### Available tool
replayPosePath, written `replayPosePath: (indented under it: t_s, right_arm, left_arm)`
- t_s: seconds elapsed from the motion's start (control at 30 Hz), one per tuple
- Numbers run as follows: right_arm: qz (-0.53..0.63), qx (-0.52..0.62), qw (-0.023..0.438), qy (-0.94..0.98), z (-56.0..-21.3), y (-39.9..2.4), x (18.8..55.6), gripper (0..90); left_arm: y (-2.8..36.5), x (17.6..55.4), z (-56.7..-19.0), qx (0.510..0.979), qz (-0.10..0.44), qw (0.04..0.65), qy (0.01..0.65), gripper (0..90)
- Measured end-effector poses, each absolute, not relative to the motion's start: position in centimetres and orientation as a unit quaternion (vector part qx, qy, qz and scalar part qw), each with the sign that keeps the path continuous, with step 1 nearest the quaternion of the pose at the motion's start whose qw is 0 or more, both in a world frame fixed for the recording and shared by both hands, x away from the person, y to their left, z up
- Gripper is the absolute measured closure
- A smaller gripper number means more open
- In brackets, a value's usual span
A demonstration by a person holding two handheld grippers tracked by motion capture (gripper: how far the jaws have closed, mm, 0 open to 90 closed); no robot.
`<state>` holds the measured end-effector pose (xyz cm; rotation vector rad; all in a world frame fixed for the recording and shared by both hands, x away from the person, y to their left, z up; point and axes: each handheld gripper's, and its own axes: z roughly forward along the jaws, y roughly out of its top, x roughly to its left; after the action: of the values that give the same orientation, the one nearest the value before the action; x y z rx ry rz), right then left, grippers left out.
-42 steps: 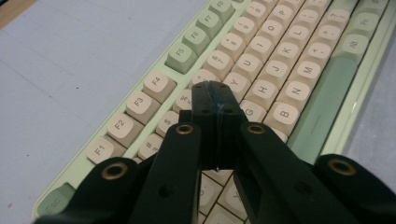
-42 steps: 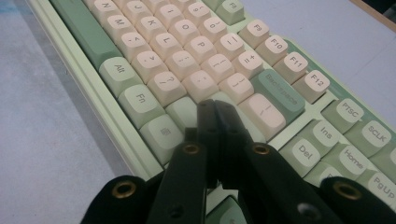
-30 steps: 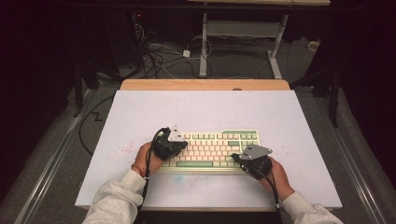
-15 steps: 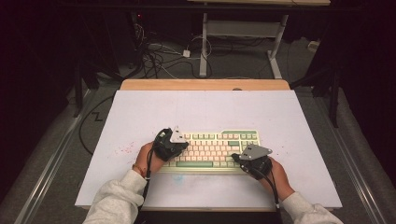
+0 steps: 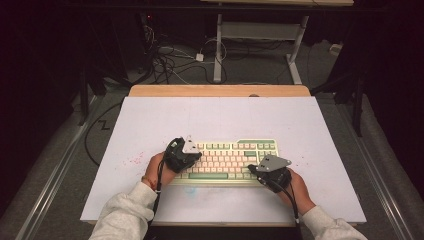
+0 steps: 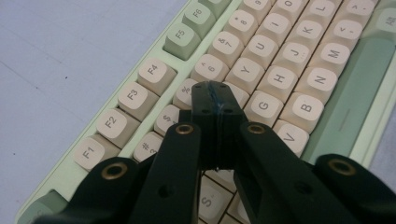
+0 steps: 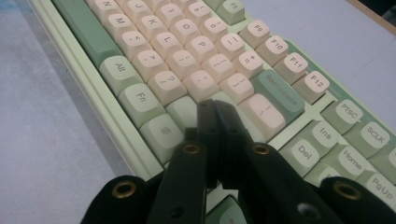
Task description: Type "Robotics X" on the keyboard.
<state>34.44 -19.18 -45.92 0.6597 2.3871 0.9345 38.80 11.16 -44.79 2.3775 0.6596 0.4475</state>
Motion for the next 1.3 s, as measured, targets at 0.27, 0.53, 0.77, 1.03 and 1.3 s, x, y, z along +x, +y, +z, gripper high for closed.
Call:
replayPosePath:
  t_s: [0.27, 0.53, 0.77, 1.03, 1.3]
  right_arm:
    - [0.342, 0.241, 0.245, 0.875, -45.9, -19.2, 34.5, 90.0]
    - [0.341, 0.241, 0.245, 0.875, -45.8, -19.2, 34.4, 90.0]
    - [0.365, 0.242, 0.253, 0.863, -44.6, -19.7, 33.9, 90.0]
    - [0.386, 0.240, 0.266, 0.850, -43.3, -20.4, 33.3, 90.0]
    - [0.388, 0.242, 0.267, 0.848, -43.1, -20.7, 33.2, 89.5]
  left_arm:
    - [11.3, 38.8, -44.8, 0.902, 0.173, 0.307, 0.251, 87.3]
    - [11.4, 38.1, -43.8, 0.893, 0.189, 0.330, 0.240, 87.3]
    - [12.3, 37.3, -42.7, 0.879, 0.207, 0.358, 0.237, 87.3]
    - [13.0, 36.7, -42.3, 0.869, 0.219, 0.377, 0.235, 87.1]
    - [13.5, 36.4, -42.5, 0.867, 0.230, 0.376, 0.231, 87.1]
